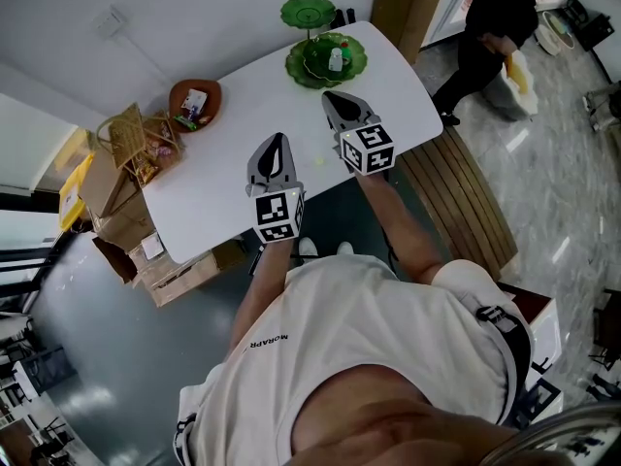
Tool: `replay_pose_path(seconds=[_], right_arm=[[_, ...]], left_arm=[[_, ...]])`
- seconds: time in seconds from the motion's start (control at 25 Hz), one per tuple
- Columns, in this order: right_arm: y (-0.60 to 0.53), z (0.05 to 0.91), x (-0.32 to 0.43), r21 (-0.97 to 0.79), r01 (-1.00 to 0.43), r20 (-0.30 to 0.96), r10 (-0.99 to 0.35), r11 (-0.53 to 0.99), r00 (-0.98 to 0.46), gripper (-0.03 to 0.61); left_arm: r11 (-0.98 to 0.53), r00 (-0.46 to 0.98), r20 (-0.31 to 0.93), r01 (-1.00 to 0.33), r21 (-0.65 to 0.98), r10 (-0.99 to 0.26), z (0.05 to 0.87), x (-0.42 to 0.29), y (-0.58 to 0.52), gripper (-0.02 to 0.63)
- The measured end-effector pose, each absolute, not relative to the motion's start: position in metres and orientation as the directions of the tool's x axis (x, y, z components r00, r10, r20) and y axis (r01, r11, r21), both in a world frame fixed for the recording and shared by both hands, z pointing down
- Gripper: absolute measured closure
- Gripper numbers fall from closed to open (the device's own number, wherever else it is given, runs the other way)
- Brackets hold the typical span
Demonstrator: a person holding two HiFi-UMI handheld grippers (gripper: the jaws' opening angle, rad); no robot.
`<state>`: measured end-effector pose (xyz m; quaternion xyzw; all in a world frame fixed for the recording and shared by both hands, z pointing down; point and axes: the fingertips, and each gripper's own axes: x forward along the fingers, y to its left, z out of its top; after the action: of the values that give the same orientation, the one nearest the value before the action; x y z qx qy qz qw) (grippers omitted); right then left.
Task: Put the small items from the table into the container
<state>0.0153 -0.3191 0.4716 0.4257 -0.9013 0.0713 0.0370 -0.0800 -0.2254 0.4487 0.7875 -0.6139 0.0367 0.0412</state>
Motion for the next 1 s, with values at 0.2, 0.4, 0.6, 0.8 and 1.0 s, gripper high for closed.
replay_pose_path(seconds=[0.2, 0.4, 0.6, 0.8, 1.0], right_arm=[[-0.298, 0.469, 0.008, -0.098, -0.758, 0.115, -0.749, 0.645, -0.652, 0.566], [-0.279, 0.467, 0.001, -0.096, -0.739, 0.11, -0.731, 0.667, -0.674, 0.566], [-0.268, 0.467, -0.003, -0.094, -0.726, 0.111, -0.718, 0.681, -0.687, 0.566], [-0.257, 0.472, -0.009, -0.073, -0.709, 0.117, -0.7, 0.701, -0.704, 0.566], [-0.255, 0.5, -0.009, -0.068, -0.71, 0.171, -0.693, 0.701, -0.701, 0.566]], left_arm=[[-0.244, 0.246, 0.111, -0.969, 0.029, -0.963, 0.451, -0.078, -0.222, 0.609], [-0.245, 0.246, 0.112, -0.969, 0.023, -0.963, 0.452, -0.075, -0.218, 0.609], [-0.242, 0.241, 0.094, -0.97, 0.0, -0.966, 0.444, -0.074, -0.213, 0.609], [-0.228, 0.229, 0.093, -0.973, 0.021, -0.969, 0.446, -0.077, -0.21, 0.609], [-0.21, 0.212, 0.098, -0.977, 0.023, -0.972, 0.447, -0.081, -0.208, 0.607]])
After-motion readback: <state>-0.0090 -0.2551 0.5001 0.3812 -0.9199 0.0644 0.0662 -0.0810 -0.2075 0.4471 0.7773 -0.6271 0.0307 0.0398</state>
